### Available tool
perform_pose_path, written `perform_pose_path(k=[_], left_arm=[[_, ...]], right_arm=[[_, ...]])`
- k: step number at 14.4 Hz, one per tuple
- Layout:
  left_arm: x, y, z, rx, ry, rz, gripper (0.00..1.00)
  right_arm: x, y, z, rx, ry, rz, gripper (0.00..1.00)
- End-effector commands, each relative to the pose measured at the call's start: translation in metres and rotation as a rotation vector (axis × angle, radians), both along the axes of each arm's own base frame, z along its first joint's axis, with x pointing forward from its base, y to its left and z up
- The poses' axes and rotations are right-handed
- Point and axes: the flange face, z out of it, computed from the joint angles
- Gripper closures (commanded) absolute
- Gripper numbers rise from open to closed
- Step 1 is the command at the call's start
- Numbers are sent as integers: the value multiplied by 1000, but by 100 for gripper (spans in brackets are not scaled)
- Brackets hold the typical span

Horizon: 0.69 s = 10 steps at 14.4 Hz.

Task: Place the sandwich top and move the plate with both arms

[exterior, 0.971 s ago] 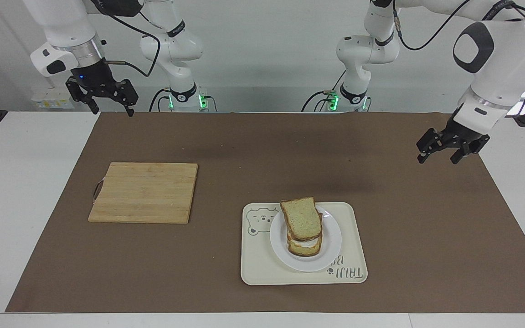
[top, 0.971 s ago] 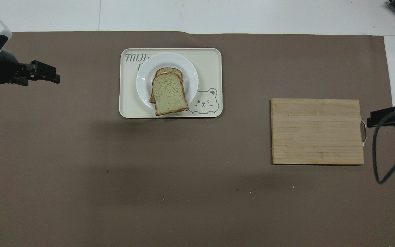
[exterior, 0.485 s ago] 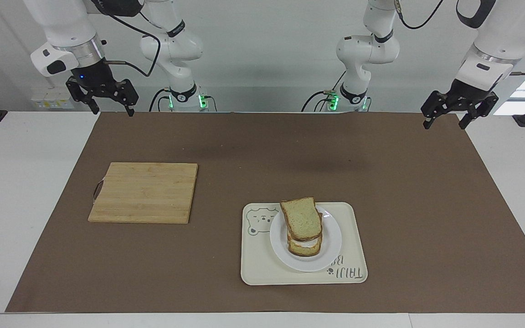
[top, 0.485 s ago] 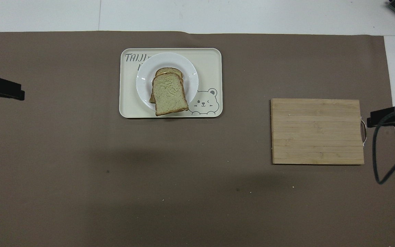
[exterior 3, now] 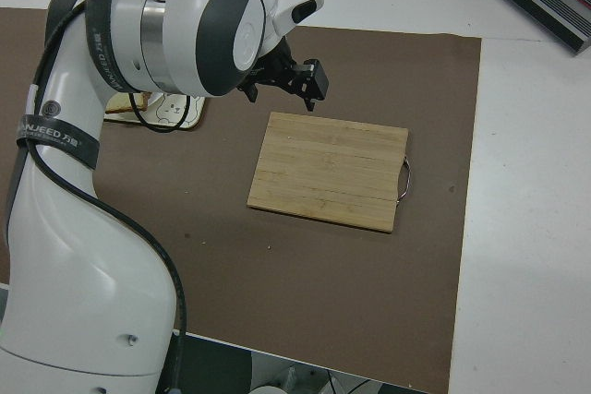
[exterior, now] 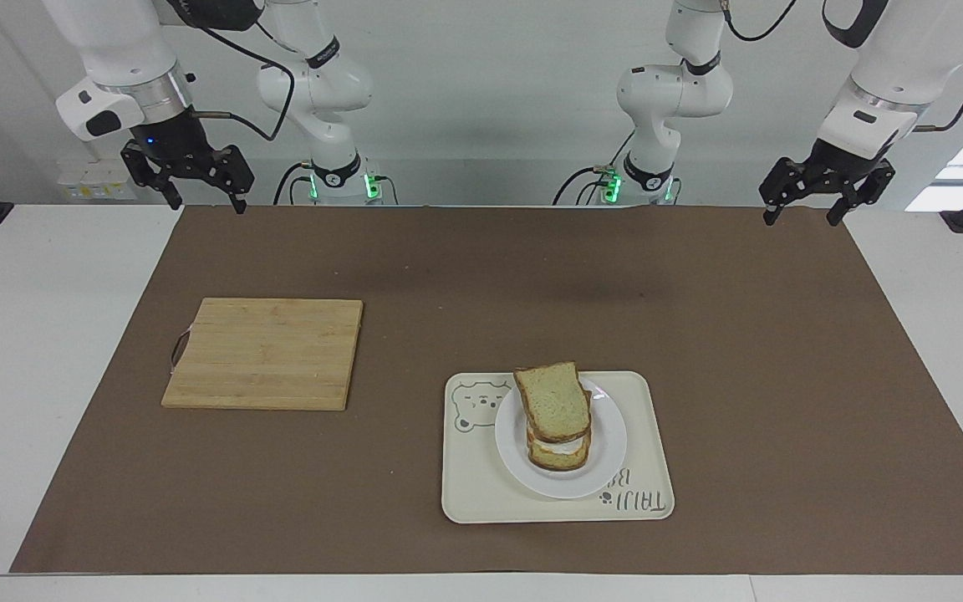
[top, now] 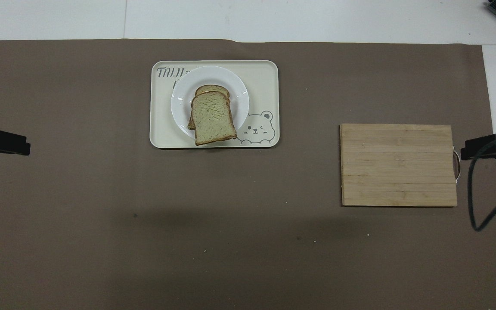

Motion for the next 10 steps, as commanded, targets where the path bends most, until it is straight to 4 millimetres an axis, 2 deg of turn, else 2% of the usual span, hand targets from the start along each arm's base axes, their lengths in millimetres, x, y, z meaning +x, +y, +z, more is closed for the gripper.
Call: perform_pose_path(k=[1, 10], left_arm=[[-11, -1, 3, 16, 10, 6, 0], [-11, -2, 2, 10, 15, 8, 0]], right_arm=[[-3, -2, 0, 12, -13, 4, 0], [-3, -2, 1, 12, -15, 4, 0]])
